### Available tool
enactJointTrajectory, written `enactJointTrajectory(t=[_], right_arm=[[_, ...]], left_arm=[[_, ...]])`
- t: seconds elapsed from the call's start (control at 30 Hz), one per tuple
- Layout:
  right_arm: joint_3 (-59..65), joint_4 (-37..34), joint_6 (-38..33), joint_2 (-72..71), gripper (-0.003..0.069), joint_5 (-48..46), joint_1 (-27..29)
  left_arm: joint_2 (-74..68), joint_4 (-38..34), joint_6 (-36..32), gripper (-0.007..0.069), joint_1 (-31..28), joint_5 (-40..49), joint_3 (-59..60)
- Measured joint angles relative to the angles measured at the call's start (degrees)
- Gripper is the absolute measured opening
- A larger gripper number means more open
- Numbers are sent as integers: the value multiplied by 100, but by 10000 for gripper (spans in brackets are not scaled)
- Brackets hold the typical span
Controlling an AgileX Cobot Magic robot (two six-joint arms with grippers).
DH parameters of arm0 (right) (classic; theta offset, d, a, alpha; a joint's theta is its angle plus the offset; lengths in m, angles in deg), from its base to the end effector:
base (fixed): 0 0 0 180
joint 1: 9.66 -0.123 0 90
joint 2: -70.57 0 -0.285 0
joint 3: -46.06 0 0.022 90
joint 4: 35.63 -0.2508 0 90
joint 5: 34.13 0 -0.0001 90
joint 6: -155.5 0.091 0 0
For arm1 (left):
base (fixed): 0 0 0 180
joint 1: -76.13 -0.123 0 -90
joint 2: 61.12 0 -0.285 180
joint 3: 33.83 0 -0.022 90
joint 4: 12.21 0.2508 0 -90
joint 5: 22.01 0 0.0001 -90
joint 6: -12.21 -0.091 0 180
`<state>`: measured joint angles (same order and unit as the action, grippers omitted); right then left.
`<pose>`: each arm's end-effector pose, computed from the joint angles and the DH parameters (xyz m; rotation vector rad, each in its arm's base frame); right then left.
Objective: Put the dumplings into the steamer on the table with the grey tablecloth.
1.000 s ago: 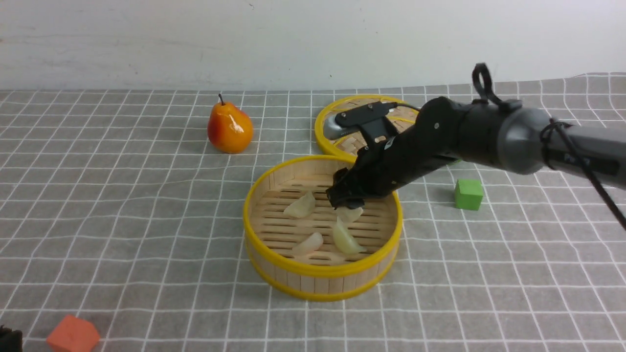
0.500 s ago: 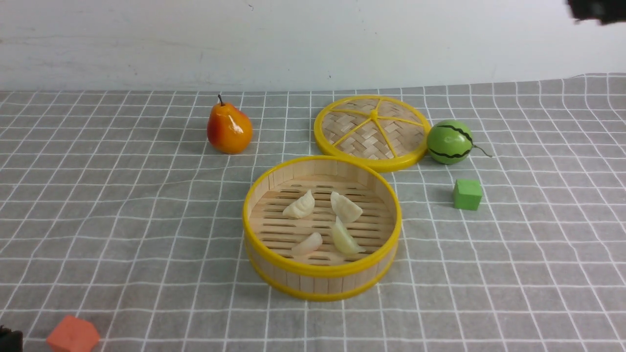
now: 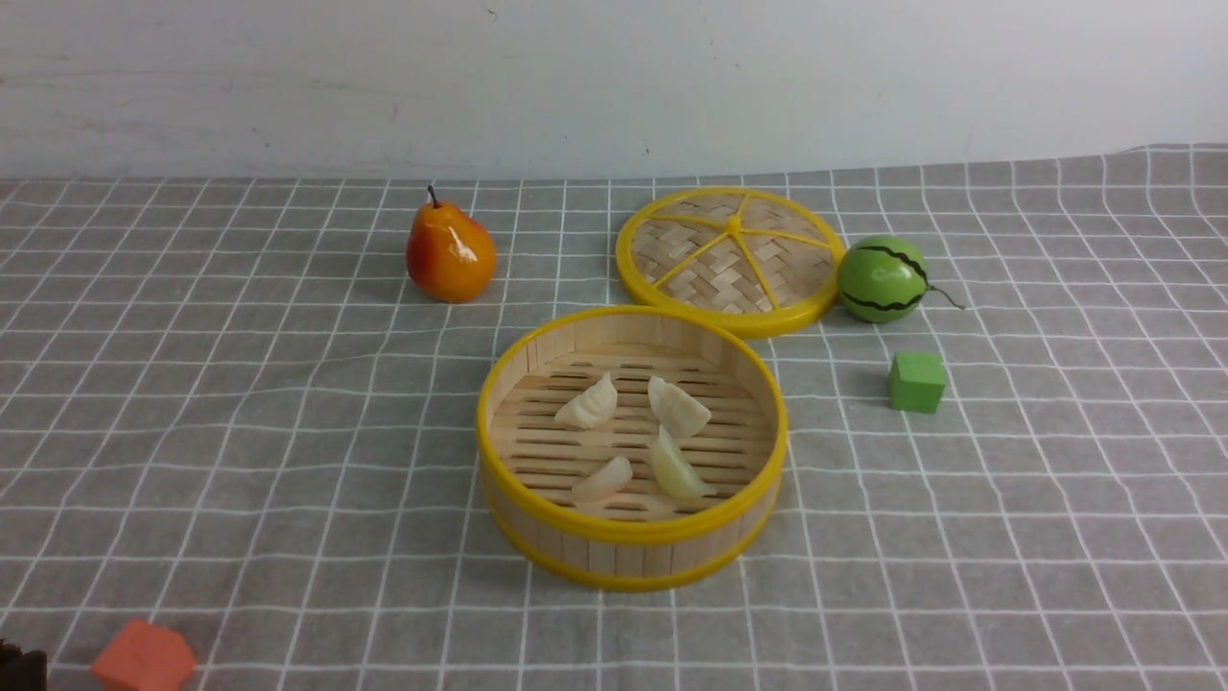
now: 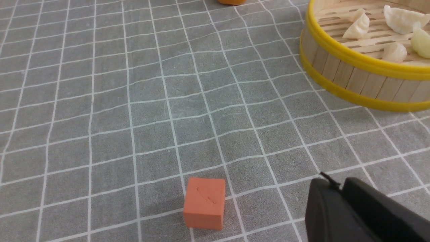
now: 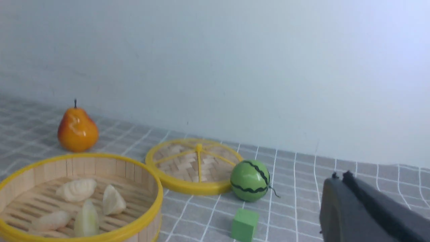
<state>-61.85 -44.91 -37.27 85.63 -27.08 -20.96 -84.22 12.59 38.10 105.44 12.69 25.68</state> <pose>0.0630 0.0108 0.2469 -0.1647 1.3906 0.0984 0.0664 -0.0123 0.2518 0.2662 1.9748 -0.1461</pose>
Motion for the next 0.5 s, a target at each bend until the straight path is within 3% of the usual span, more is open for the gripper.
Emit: enactJointTrajectory(t=[0.1, 0.33, 0.5], right_arm=[[565, -239, -5, -697, -18, -199, 0], [646, -424, -14, -443, -16, -808, 213], [665, -70, 213, -747, -16, -1514, 702]], left_arm=[[3, 1, 0, 59, 0, -11, 2], [3, 2, 0, 64, 0, 159, 8], [3, -3, 0, 71, 0, 171, 8]])
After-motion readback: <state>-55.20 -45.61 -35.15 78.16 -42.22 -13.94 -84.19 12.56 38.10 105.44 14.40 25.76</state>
